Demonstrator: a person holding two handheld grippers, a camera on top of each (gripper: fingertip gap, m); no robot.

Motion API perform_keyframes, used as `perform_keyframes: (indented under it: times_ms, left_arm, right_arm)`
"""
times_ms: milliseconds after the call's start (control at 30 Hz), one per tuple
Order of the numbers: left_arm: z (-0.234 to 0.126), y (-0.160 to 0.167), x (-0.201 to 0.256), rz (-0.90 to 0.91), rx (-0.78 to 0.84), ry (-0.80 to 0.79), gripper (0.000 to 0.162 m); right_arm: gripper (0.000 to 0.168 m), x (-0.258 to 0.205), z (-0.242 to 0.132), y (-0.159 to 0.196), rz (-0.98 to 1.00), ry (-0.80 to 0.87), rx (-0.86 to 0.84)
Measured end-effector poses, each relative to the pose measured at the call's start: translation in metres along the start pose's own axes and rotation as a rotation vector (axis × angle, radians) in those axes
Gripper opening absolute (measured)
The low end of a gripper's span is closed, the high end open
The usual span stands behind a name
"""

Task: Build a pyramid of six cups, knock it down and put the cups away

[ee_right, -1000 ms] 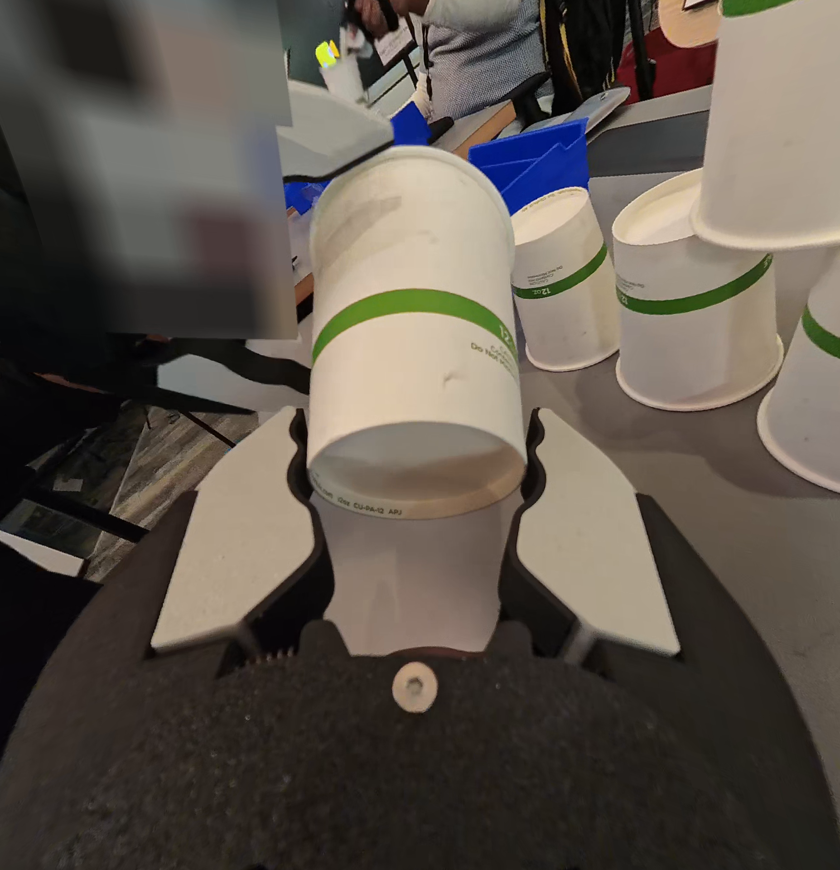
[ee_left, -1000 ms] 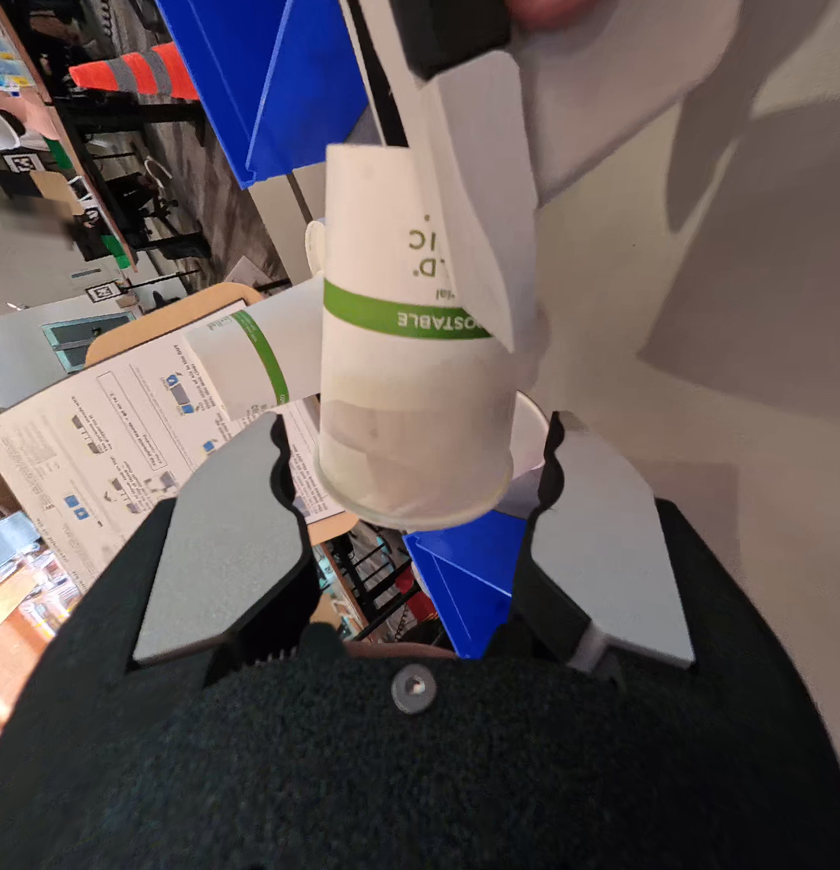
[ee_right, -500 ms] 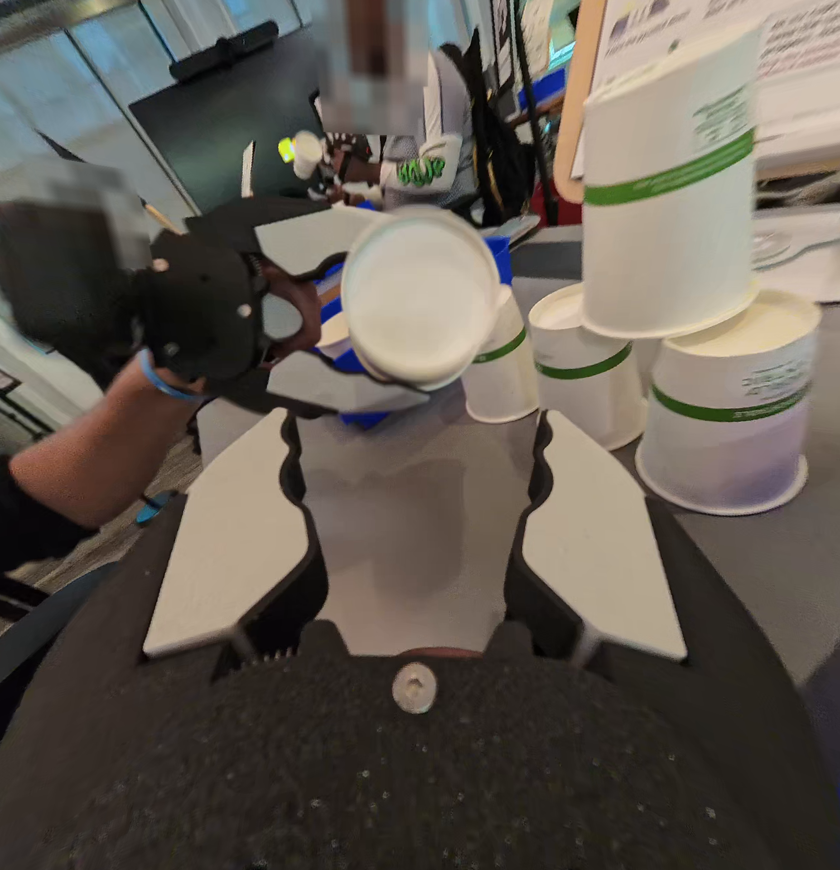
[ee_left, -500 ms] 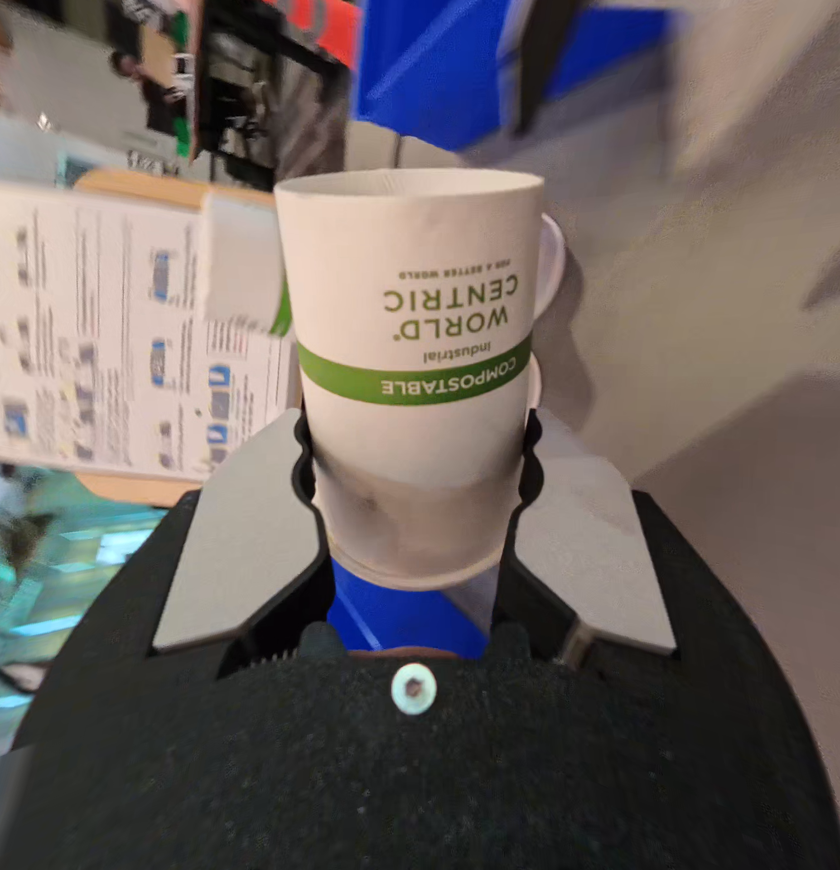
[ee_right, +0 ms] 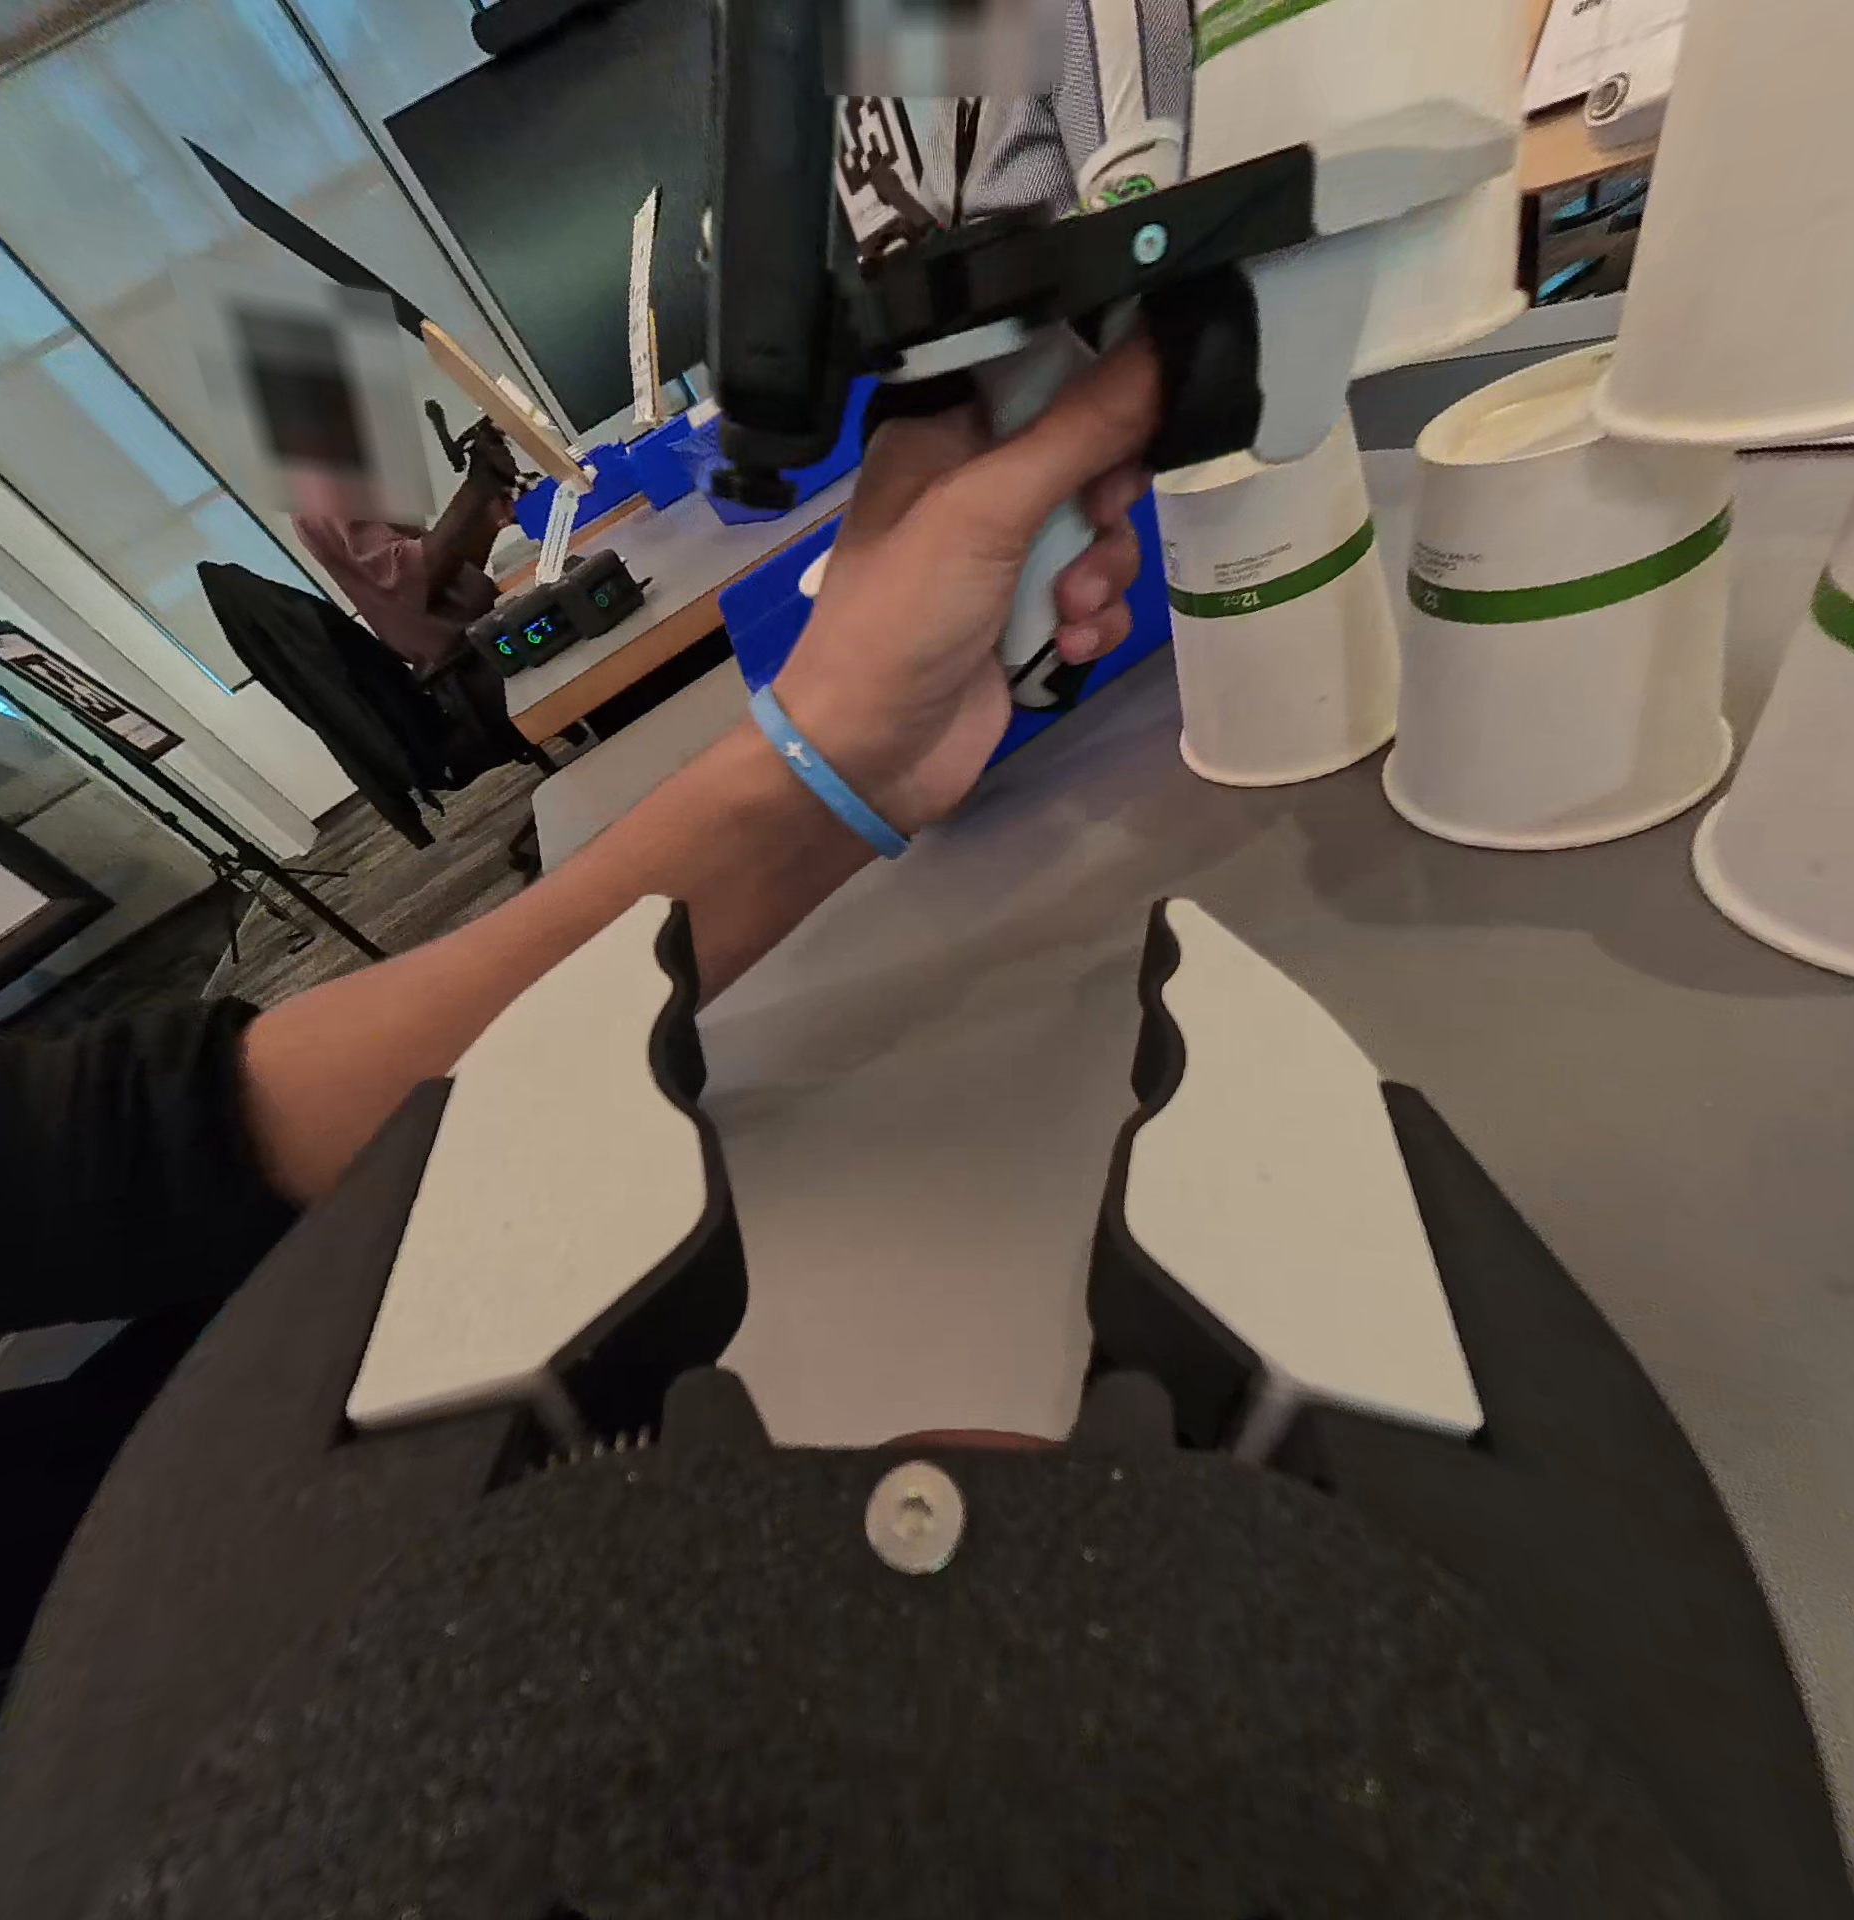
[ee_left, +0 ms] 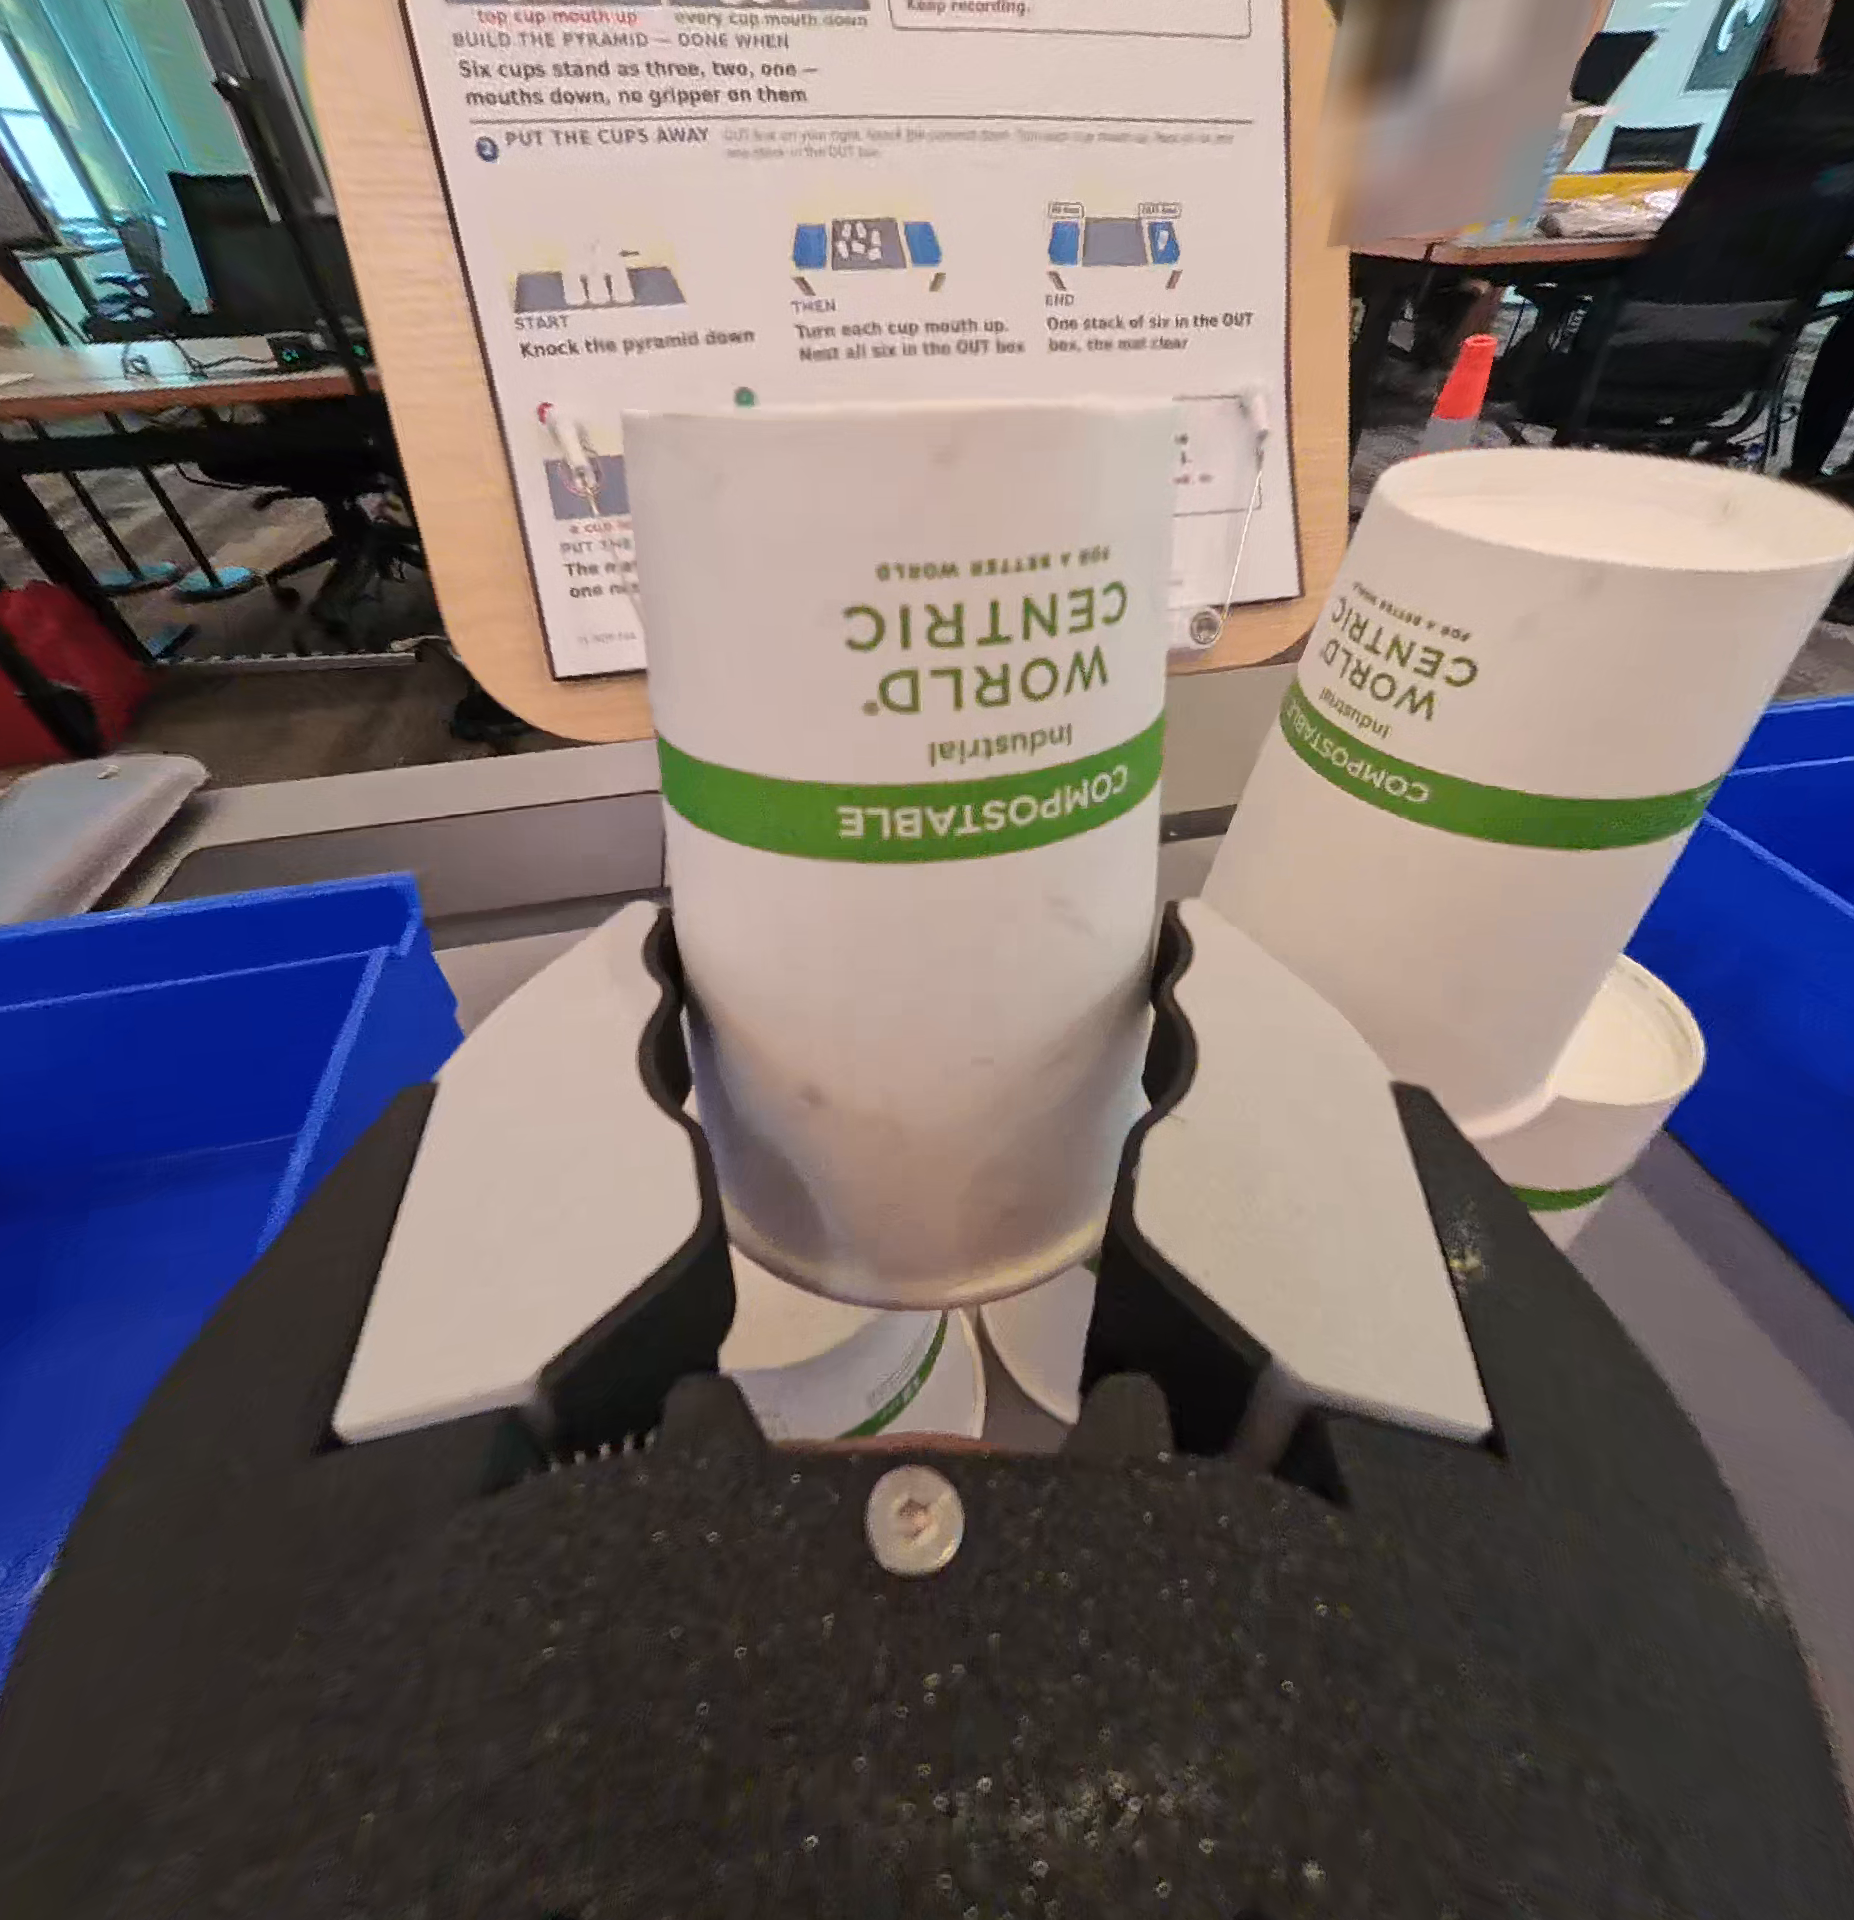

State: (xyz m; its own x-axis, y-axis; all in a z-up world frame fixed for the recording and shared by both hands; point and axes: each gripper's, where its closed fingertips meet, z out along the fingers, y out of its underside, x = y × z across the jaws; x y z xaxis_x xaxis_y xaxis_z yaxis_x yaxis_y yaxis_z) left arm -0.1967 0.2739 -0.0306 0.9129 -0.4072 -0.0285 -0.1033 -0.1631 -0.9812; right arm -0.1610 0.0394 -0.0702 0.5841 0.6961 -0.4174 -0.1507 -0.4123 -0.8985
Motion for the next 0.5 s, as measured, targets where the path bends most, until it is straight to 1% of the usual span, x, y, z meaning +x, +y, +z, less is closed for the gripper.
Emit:
perform_keyframes:
  times_ms: [133,333,500]
  left_arm:
    - [0.012,0.008,0.001,-0.009,-0.05,-0.023,0.086]
    - [0.012,0.012,-0.001,-0.004,-0.023,-0.022,0.086]
    - [0.011,0.02,-0.001,-0.013,-0.036,-0.008,0.087]
  right_arm:
    - [0.081,0.0,-0.002,-0.001,0.006,-0.004,0.002]
    - [0.08,0.001,-0.001,0.001,0.021,-0.017,-0.011]
    - [0.08,-0.002,0.002,0.006,0.024,-0.026,-0.03]
